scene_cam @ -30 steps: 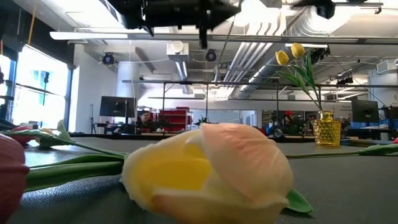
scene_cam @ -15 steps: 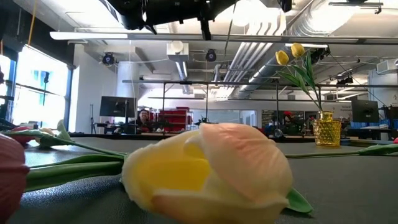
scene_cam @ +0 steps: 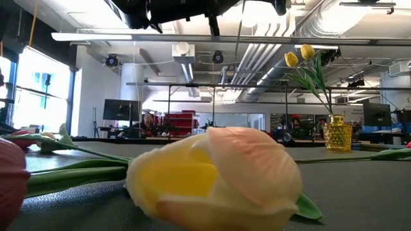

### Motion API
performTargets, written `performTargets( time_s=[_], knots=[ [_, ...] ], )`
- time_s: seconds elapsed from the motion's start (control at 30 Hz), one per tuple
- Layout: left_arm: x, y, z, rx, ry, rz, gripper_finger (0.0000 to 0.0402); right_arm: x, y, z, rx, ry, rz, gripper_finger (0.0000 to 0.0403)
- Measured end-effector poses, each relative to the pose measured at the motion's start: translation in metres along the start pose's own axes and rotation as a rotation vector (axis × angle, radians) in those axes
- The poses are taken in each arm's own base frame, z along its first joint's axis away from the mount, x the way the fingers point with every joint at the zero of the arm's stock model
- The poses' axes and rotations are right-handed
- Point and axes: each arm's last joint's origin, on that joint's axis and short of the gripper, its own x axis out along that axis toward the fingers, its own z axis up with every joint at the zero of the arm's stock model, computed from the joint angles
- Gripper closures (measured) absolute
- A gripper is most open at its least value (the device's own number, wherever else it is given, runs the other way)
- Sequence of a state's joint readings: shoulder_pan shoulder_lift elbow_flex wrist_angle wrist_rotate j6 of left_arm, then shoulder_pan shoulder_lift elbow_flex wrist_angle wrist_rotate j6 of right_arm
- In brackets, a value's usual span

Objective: Sort flowers into vase by color
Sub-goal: Put the top dark red flower into the yellow vase

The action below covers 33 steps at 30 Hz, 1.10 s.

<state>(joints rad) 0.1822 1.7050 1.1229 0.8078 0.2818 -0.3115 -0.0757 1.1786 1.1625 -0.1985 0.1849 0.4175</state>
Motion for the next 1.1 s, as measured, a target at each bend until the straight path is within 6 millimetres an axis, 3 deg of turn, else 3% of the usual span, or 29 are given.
performTargets(
  time_s=[0.23, 0.4, 0.63, 0.9, 1.1],
  knots=[
    [0.000, 0.002, -0.003, -0.026, 0.031, 0.016, 0.0401, -0.007, -0.001, -0.001, -0.023, 0.027, -0.001, 0.0391],
    [-0.001, 0.004, -0.011, -0.073, 0.119, 0.059, 0.0389, -0.011, -0.006, -0.006, -0.035, 0.094, -0.048, 0.0396],
    [-0.003, 0.007, -0.024, -0.115, 0.234, 0.098, 0.0349, -0.029, -0.016, -0.008, -0.080, 0.117, -0.248, 0.0400],
    [-0.009, 0.011, -0.039, -0.188, 0.393, 0.164, 0.0328, -0.073, -0.033, -0.012, -0.149, 0.173, -0.503, 0.0401],
    [-0.010, 0.012, -0.042, -0.199, 0.416, 0.194, 0.0328, -0.108, -0.046, -0.015, -0.158, 0.165, -0.686, 0.0402]
  ],
)
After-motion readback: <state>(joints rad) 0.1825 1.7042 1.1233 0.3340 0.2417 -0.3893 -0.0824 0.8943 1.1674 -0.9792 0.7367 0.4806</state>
